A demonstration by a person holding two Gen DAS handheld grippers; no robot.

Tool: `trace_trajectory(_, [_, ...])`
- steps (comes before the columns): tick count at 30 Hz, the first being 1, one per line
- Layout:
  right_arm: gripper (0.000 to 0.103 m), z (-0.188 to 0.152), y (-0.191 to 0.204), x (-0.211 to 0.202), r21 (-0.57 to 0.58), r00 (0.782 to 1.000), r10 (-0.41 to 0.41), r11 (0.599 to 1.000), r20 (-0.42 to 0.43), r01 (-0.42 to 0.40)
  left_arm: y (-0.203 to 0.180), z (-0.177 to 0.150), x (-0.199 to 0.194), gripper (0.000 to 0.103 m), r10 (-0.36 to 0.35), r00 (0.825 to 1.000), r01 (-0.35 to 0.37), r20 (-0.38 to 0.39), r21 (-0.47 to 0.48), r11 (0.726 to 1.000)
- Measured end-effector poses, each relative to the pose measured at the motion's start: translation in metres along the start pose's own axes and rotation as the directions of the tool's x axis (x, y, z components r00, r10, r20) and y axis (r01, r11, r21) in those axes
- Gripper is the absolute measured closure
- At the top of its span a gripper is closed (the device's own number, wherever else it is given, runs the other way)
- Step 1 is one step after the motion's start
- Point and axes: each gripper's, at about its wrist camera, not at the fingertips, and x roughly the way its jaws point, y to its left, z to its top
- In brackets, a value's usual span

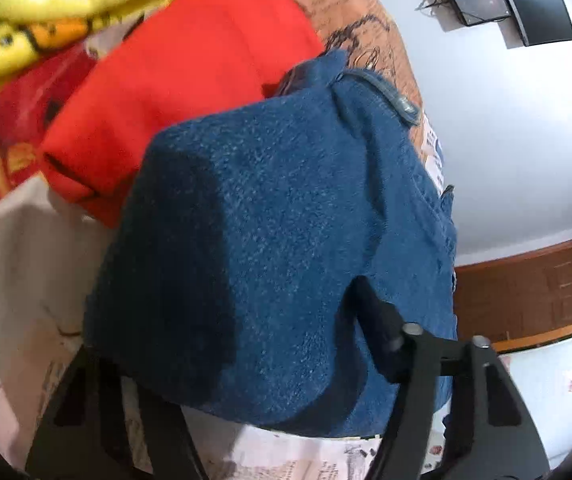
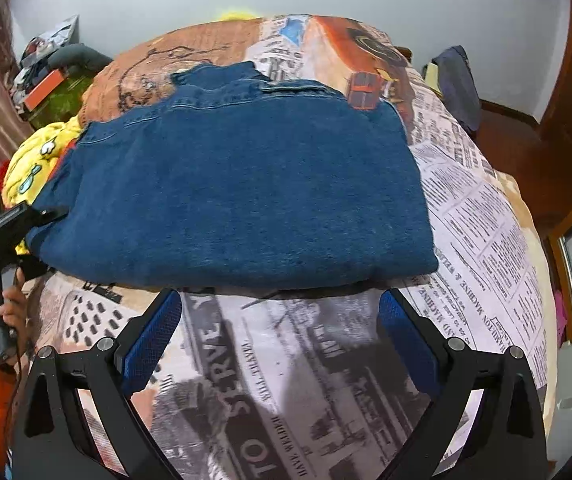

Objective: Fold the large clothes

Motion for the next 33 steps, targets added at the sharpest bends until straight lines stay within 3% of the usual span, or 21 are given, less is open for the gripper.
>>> trace_trajectory(4, [0.005,0.005,0.010,-0.004,-0.034,1.000,-0.009,0.999,0.009,0.009,-0.033,-0.004,-0.025,0.072,0.063,0.995,-0.071,0.081,0.100,0.992])
trace_trajectory(8, [0.005,0.017,0.025,-0.010,-0.066,0.999,0.000,0.998,0.033,0.003,-0.077,-0.012,-0.057,0.080,0.055,0.984,-0.092,0.170,0.222,0.971])
trace_trajectory(17, [0.005,0.060,0.091,-0.003,-0.204,0.997,0.053,0.978,0.063,-0.039,-0.155,-0.028,-0.134,0.082,-0.071,0.936,-0.087,0.344,0.423,0.902])
trace_trajectory(20, [0.005,0.065,0.118,0.020,-0.240,0.998,0.064,0.969,0.026,-0.056,-0.164,-0.033,-0.144,0.082,-0.049,0.926,-0.155,0.375,0.496,0.854])
trace_trajectory(23, [0.005,0.064,0.138,0.047,-0.263,0.997,0.070,0.962,-0.036,-0.077,-0.160,-0.035,-0.139,0.082,-0.010,0.927,-0.204,0.376,0.525,0.826])
trace_trajectory(26, [0.005,0.053,0.158,0.078,-0.296,0.992,0.065,0.950,-0.110,-0.095,-0.151,-0.030,-0.126,0.082,0.031,0.932,-0.230,0.362,0.521,0.822])
trace_trajectory(30, [0.004,0.040,0.166,0.093,-0.329,0.993,0.038,0.941,-0.112,-0.073,-0.135,-0.031,-0.107,0.082,0.101,0.936,-0.270,0.337,0.506,0.819])
trace_trajectory(33, [0.004,0.042,0.163,0.088,-0.350,0.990,0.064,0.931,-0.126,-0.105,-0.134,-0.030,-0.104,0.082,0.105,0.939,-0.266,0.328,0.498,0.825])
